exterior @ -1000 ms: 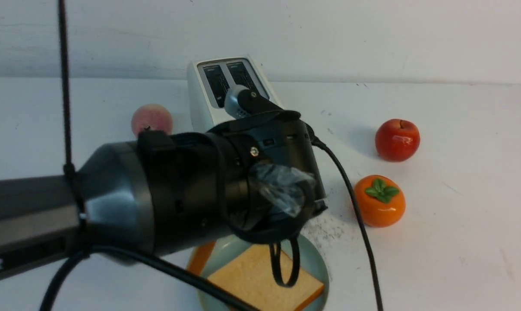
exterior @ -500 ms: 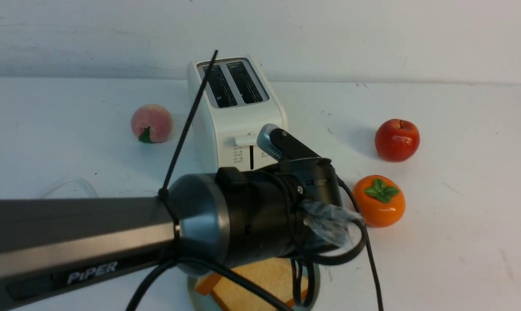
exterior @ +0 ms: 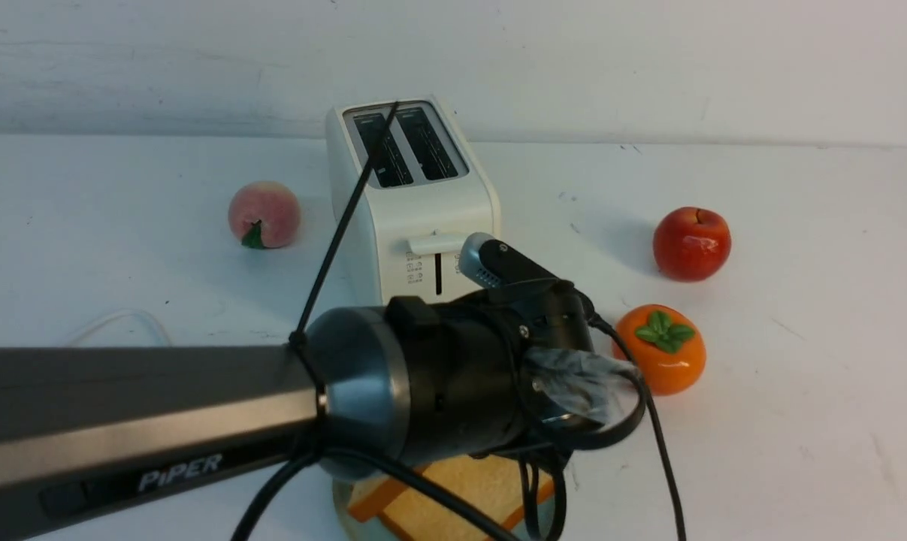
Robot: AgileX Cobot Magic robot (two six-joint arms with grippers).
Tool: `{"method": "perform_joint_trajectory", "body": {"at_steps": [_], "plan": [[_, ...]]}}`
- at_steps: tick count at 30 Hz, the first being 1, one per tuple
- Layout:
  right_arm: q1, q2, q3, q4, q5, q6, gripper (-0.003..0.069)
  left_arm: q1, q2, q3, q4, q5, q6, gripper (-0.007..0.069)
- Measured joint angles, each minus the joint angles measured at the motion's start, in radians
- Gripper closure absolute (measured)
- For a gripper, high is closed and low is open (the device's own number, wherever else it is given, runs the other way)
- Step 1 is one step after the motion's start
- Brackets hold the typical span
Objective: Take toasted bread from bread machine on white table place on plate.
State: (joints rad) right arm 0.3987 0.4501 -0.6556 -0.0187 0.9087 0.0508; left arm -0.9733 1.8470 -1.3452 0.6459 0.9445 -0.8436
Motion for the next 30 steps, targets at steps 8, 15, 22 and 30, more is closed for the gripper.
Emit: {"method": "perform_joint_trajectory", "body": {"at_steps": [8, 15, 22, 30], "plan": [[0.0, 0.0, 0.0, 0.019, 0.0, 0.0, 0.0543, 0.0, 0.001, 0.0, -0.022, -0.088, -0.001, 0.0209], [0.0, 0.0, -0.009, 0.143, -0.012, -0.012, 0.0538, 0.0, 0.003, -0.016, -0.026, -0.156, -0.127, 0.0116], [0.0, -0.002, -0.117, 0.1, 0.03, -0.028, 0.0538, 0.0, -0.011, -0.18, -0.06, -0.009, -0.176, 0.0152], [0.0, -0.061, -0.274, -0.055, 0.214, 0.067, 0.0672, 0.0, -0.085, -0.417, -0.173, 0.168, 0.083, 0.0568]]}}
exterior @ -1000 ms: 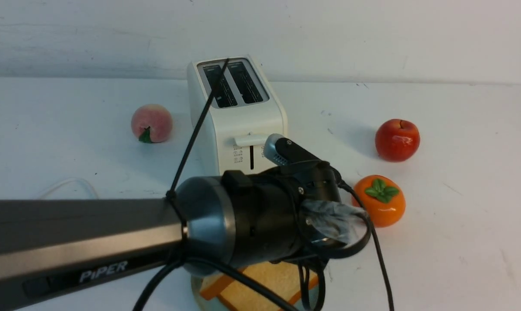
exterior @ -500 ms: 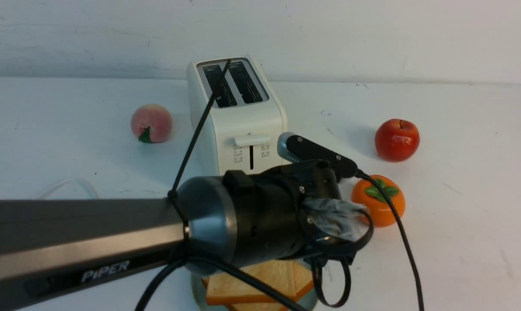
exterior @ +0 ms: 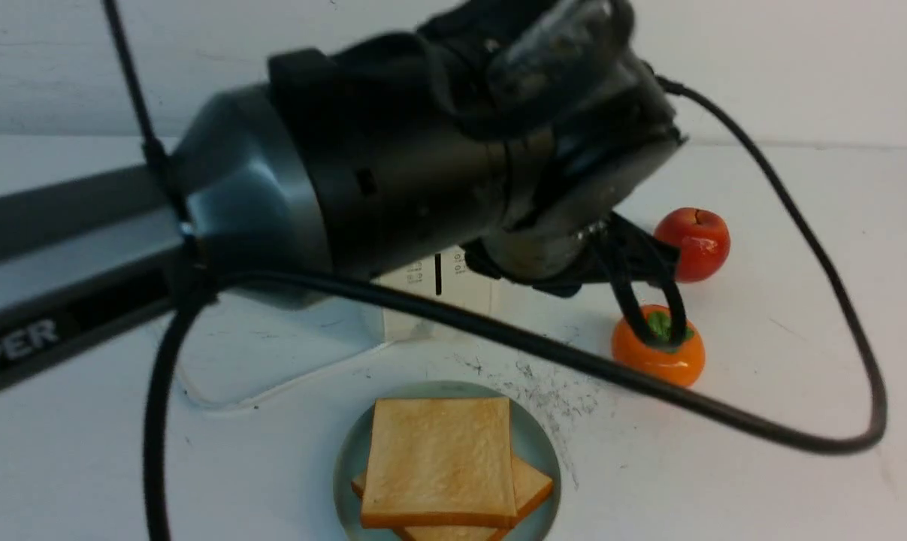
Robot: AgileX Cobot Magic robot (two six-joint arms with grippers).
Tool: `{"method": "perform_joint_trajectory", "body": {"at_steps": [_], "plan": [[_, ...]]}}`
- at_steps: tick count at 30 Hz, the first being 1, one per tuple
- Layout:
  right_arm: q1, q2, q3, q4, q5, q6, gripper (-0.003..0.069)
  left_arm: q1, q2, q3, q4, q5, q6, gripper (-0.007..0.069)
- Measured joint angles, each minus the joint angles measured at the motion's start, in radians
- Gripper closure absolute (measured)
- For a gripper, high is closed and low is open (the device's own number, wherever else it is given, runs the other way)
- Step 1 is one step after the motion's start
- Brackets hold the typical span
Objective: Take toasted bread from bread machine on white table place on plate.
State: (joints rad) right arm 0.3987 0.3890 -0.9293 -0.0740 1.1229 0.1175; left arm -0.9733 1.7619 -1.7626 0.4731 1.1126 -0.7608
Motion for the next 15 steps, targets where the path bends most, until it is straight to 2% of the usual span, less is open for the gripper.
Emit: {"method": "perform_joint_trajectory", "body": {"at_steps": [1, 2, 11, 15], "plan": [[0.0, -0.026, 0.012, -0.01, -0.024, 0.013, 0.0676, 0.0, -0.003, -0.013, -0.017, 0.003, 0.032, 0.0624], [0.0, -0.049, 0.031, -0.019, -0.055, 0.025, 0.0676, 0.0, -0.003, -0.018, -0.025, 0.003, 0.045, 0.0639], [0.0, -0.17, 0.413, -0.027, -0.55, 0.106, 0.0675, 0.0, -0.003, -0.022, -0.079, -0.004, 0.097, 0.0638], [0.0, -0.17, 0.491, -0.027, -0.647, 0.109, 0.0673, 0.0, -0.003, -0.022, -0.079, -0.004, 0.098, 0.0638]]}}
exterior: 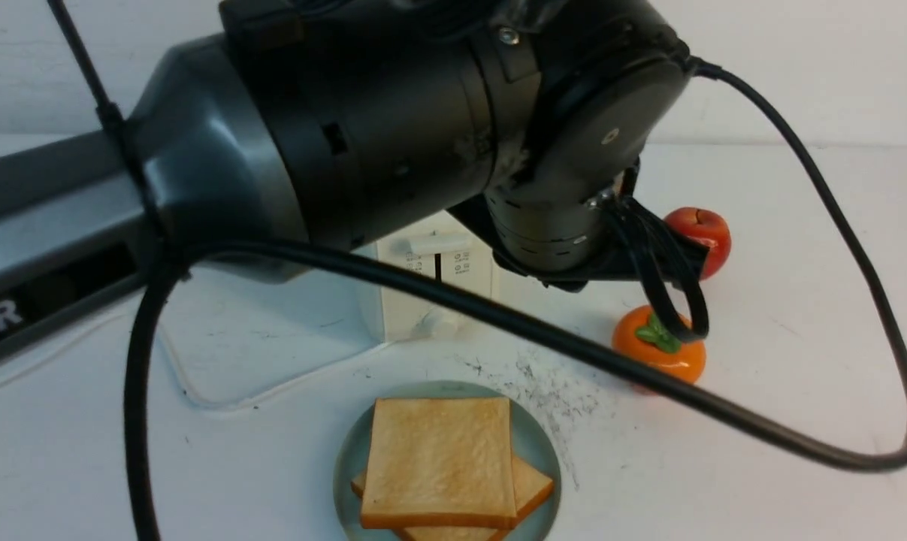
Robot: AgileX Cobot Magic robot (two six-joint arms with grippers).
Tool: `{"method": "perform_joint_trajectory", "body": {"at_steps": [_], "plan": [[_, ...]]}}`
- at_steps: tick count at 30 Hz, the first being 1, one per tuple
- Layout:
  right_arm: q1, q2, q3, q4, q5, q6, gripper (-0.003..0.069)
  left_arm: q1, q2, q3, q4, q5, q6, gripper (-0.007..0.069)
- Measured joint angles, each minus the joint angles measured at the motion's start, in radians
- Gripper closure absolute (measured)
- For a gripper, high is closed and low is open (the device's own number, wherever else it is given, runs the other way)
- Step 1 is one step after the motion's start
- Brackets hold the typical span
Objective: Take toasted bread from bread machine on white table place on plate.
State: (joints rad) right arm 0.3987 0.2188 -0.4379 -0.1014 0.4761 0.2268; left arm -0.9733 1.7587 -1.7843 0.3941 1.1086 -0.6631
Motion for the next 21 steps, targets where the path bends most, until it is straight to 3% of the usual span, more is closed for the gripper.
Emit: {"method": "perform_joint_trajectory", "body": {"at_steps": [21], "plan": [[0.0, -0.034, 0.176, -0.01, -0.023, 0.003, 0.0668, 0.0, 0.032, 0.0, -0.002, 0.071, 0.0, 0.0638]]}}
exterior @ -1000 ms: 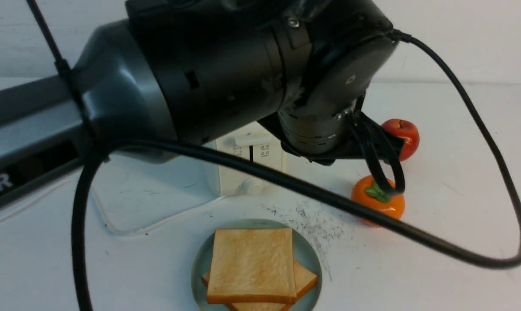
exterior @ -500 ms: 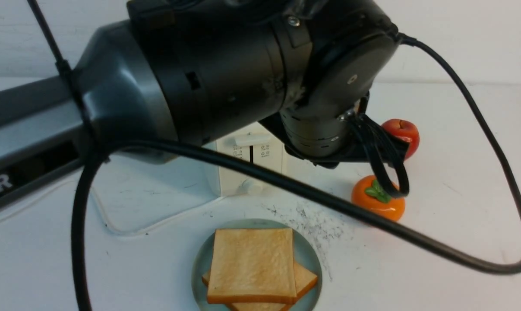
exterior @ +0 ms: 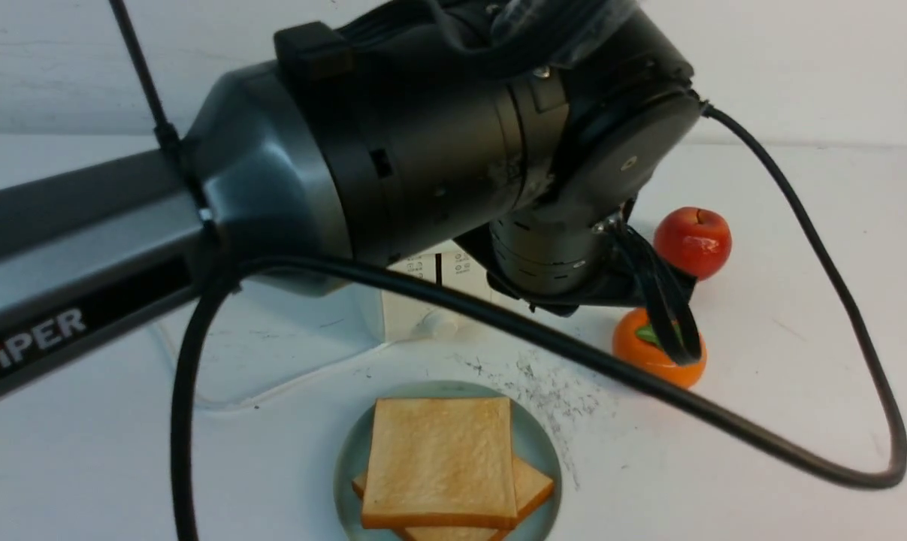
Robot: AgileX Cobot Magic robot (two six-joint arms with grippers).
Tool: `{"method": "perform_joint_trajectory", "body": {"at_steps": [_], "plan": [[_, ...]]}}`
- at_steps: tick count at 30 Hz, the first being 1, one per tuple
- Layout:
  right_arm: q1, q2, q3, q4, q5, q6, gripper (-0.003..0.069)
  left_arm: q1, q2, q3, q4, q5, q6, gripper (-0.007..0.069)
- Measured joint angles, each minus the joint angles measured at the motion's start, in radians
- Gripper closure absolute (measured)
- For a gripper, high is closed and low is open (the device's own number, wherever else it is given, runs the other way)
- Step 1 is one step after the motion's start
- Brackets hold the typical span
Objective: Take toasted bread from bread machine on white table place on plate.
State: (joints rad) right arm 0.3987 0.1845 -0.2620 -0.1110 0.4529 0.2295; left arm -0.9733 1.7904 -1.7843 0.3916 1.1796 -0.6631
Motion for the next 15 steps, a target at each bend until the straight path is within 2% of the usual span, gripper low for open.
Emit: {"method": "perform_joint_trajectory", "body": {"at_steps": [3, 6, 10, 15], "plan": [[-0.023, -0.069, 0.03, 0.0, -0.01, 0.0, 0.0666, 0.0, 0.0, 0.0, -0.009, 0.037, 0.0, 0.0638], [-0.085, -0.108, 0.075, 0.005, -0.018, 0.0, 0.0663, 0.0, 0.001, 0.0, -0.019, 0.05, 0.0, 0.0638], [-0.24, -0.171, 0.179, 0.04, -0.018, 0.0, 0.0658, 0.0, 0.001, 0.0, -0.022, 0.059, 0.0, 0.0638], [-0.311, -0.195, 0.264, 0.047, -0.016, 0.001, 0.0655, 0.0, 0.001, 0.0, -0.019, 0.061, 0.005, 0.0638]]}}
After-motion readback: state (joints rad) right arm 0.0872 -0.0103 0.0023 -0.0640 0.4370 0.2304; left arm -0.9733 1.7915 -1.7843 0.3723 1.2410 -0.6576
